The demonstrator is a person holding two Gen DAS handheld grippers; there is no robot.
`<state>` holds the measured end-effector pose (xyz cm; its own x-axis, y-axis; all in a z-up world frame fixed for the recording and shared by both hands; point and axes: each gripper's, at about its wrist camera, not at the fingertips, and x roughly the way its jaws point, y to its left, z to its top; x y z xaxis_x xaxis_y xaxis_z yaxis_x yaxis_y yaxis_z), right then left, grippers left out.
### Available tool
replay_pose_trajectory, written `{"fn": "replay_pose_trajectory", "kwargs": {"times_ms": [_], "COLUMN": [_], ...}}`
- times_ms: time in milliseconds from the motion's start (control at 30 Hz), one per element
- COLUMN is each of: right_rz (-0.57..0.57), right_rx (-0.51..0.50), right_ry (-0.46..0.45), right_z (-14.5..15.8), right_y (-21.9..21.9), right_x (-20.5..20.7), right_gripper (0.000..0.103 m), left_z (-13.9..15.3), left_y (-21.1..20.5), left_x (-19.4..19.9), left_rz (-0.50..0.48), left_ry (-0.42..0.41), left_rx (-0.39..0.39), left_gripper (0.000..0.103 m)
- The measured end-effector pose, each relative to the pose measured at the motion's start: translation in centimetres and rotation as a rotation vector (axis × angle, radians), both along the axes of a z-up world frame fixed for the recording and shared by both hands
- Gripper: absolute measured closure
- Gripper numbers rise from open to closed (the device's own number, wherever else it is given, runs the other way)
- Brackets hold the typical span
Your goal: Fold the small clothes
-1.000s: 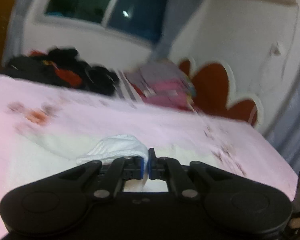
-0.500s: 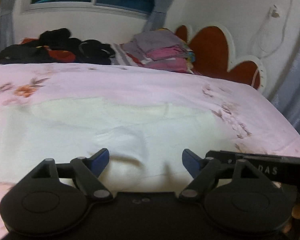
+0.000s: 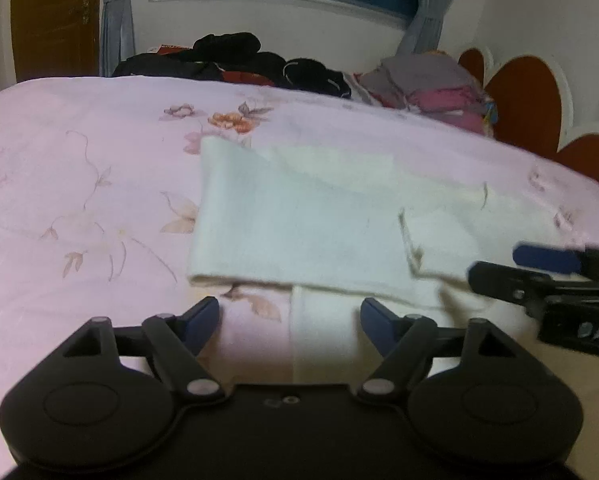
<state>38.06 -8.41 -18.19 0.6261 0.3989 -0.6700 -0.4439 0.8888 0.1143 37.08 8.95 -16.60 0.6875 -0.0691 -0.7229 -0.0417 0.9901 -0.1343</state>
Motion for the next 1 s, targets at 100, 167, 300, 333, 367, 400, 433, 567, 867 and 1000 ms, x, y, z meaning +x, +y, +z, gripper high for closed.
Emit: {"fn": "replay_pose_trajectory", "kwargs": {"times_ms": [100,167,300,333,367,400,433,567,867,1000], "right_rz": [0.038,0.053,0.058,0.052,0.036,0.016,-0.016,-0.135,-0.347,-0.382], "right_rx": [-0.099,-0.134,-0.170,-0.159,-0.139,-0.114,-0.079,0.036,0.058,0.120], "right_ry": [-0.026,-0.019,-0.011,-0.014,-0.022,-0.028,-0.031,-0.012,0.091,0.150], "right_z": [-1.4,-2.4,-3.5,-3.3,-3.0,-2.5,-2.0,0.3,-1.0,-2.0], "right_y": [1.9,2.5,2.6,2.2,1.7,1.1,0.1,-4.6,-13.5,-15.5], "right_x": [0.1,0.4,1.2,1.3,1.4,1.6,1.8,2.9,4.0,3.4], "right_gripper": [0.045,0.067,0.089,0.101,0.102,0.102,0.102,0.102,0.102,0.102], "left_z": [-1.0,-1.2,-1.5,-1.6,-1.6,-1.7,-1.7,-1.7,-1.4,-1.2], "left_y": [-0.2,-0.3,-0.2,-0.2,-0.2,-0.3,-0.3,-0.4,-0.8,-0.8], "left_x": [0.5,0.9,1.2,1.3,1.2,1.3,1.3,1.4,1.7,1.9], "left_rz": [0.010,0.009,0.008,0.007,0.005,0.004,0.004,0.006,0.010,0.002], "left_ry": [0.012,0.003,-0.001,-0.002,-0.005,-0.006,-0.008,-0.011,-0.029,-0.055], "left_rx": [0.001,0.017,0.030,0.036,0.040,0.043,0.046,0.052,0.073,0.063], "left_gripper": [0.028,0.028,0.026,0.026,0.026,0.026,0.026,0.025,0.037,0.068]}}
